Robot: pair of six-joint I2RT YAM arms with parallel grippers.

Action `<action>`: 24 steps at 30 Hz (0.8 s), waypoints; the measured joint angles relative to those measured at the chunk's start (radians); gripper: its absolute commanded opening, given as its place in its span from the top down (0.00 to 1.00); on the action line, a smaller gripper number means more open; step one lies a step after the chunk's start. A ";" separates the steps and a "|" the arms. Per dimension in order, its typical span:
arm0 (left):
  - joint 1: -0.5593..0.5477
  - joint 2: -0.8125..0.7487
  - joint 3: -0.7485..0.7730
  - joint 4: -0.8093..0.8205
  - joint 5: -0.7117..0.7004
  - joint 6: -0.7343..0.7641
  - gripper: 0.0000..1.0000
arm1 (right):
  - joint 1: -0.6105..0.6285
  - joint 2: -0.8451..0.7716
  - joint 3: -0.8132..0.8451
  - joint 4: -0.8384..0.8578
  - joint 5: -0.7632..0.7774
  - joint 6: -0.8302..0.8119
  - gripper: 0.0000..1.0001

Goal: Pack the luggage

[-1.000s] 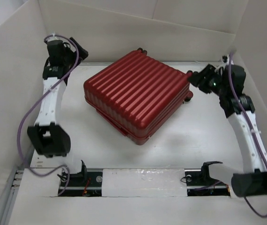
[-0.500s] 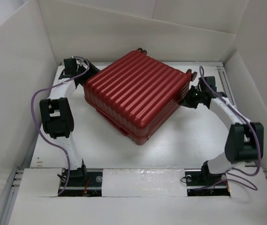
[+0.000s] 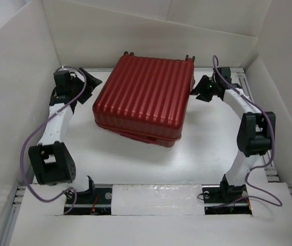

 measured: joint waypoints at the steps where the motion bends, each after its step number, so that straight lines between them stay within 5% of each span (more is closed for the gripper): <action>1: -0.001 -0.034 0.019 -0.033 -0.022 0.014 0.12 | -0.003 -0.029 -0.043 0.019 0.001 -0.002 0.41; 4: -0.021 -0.124 0.142 -0.130 -0.095 0.057 0.14 | -0.008 -0.189 -0.215 0.028 -0.036 -0.002 0.35; 6: -0.070 -0.180 0.240 -0.172 -0.166 0.089 0.23 | -0.007 -0.336 -0.329 0.026 -0.071 -0.005 0.35; 8: -0.183 -0.261 0.274 -0.184 -0.249 0.111 0.49 | 0.000 -0.498 -0.436 0.045 -0.107 -0.008 0.58; 11: -0.355 -0.424 0.184 -0.208 -0.259 0.107 0.68 | 0.027 -0.673 -0.547 0.067 -0.113 -0.013 0.95; 12: -0.376 -0.486 0.130 -0.226 -0.253 0.096 0.71 | 0.047 -0.743 -0.589 0.072 -0.103 -0.013 0.98; 15: -0.366 -0.629 -0.016 -0.301 -0.262 0.068 0.75 | 0.156 -0.973 -0.684 0.069 -0.014 -0.008 0.92; 18: -0.364 -0.730 -0.142 -0.409 -0.291 0.039 0.75 | 0.243 -1.146 -0.732 0.096 0.087 -0.006 1.00; 24: -0.364 -0.896 -0.489 -0.459 -0.262 -0.124 0.66 | 0.249 -1.089 -0.805 0.139 0.039 -0.005 1.00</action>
